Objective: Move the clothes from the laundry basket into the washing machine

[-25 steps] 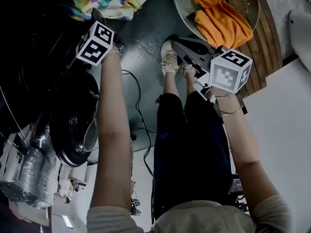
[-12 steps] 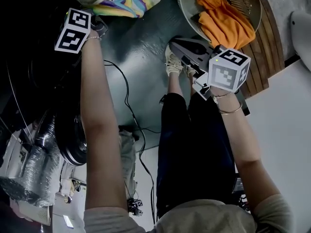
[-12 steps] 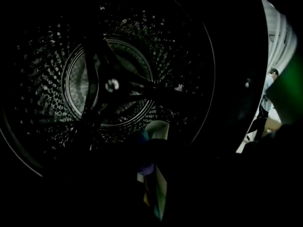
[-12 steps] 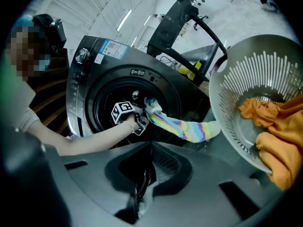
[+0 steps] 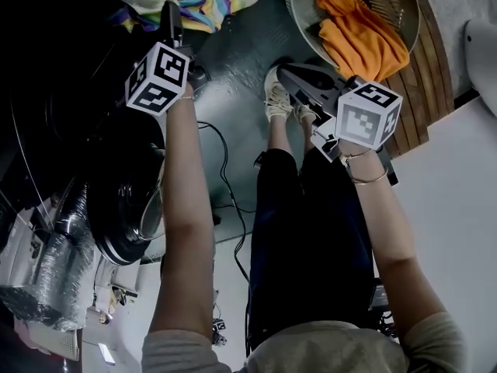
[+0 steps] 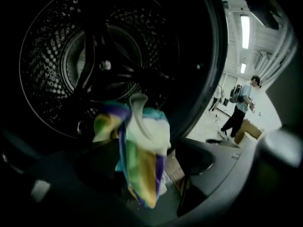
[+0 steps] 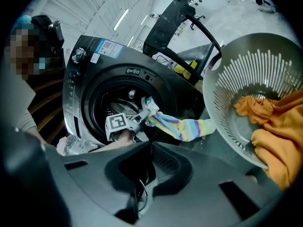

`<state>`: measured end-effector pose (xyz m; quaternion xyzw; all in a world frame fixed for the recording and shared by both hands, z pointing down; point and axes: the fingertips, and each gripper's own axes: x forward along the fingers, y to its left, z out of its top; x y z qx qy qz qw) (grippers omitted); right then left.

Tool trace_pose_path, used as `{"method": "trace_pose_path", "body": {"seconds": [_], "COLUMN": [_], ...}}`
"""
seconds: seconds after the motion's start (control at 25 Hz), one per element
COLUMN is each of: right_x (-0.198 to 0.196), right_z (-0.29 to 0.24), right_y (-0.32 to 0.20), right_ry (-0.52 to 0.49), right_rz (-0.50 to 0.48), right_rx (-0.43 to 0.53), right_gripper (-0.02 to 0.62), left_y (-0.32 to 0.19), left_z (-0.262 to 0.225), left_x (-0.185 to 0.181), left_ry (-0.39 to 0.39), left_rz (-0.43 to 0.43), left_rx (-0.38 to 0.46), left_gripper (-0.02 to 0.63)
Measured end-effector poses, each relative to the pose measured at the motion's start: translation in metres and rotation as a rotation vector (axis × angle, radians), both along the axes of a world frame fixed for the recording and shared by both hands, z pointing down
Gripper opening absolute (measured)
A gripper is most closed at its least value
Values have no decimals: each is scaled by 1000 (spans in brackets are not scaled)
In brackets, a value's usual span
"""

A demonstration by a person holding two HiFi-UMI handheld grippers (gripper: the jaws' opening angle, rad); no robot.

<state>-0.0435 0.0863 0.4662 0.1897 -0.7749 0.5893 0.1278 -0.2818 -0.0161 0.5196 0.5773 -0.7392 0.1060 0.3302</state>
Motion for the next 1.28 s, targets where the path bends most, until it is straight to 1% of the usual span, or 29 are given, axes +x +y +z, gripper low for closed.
{"method": "trace_pose_path", "body": {"seconds": [0.04,0.08,0.12,0.2,0.32,0.4,0.48,0.52,0.56,0.64,0.72,0.8,0.96,1.04,1.16,1.24,1.28], "right_x": [0,0,0,1,1,2,3,3,2,1,-1,-2,-5,-6,-6,-5,-5], "right_z": [1,2,3,7,12,16,17,16,14,12,11,9,4,3,3,8,10], "right_y": [0,1,1,1,6,7,6,6,6,7,6,6,3,0,3,7,9], "right_ry": [2,1,-2,-6,-4,-4,-20,-34,-46,-58,-57,-61,-71,-77,-90,-83,-80], "right_rz": [3,5,8,15,10,15,20,21,23,21,15,21,25,19,9,4,4], "right_rx": [-2,-5,-8,-13,-23,-27,-28,-29,-30,-27,-18,-20,-17,-10,-9,-14,-18], "right_gripper": [20,20,20,20,20,18,18,18,18,18,18,17,17,17,17,17,17], "left_y": [9,19,27,41,57,57,47,42,39,33,22,11,-16,-34,-58,-66,-66], "left_z": [18,35,50,74,102,116,117,113,107,91,67,37,-13,-27,-41,-43,-36], "left_x": [11,19,23,27,31,35,36,34,29,17,5,-7,-38,-53,-67,-73,-74], "left_ry": [16,25,28,34,73,88,60,29,-7,-49,-53,-74,-166,-217,-287,-299,-288], "left_rz": [25,32,21,-31,-99,-90,-50,-32,-19,-6,-13,-26,-77,-77,-50,-58,-62], "left_rx": [-55,-110,-159,-233,-306,-331,-317,-305,-296,-260,-190,-115,11,39,69,80,63], "left_gripper": [361,365,365,365,365,365,344,211,19,20,19,20,20,20,20,20,20]}}
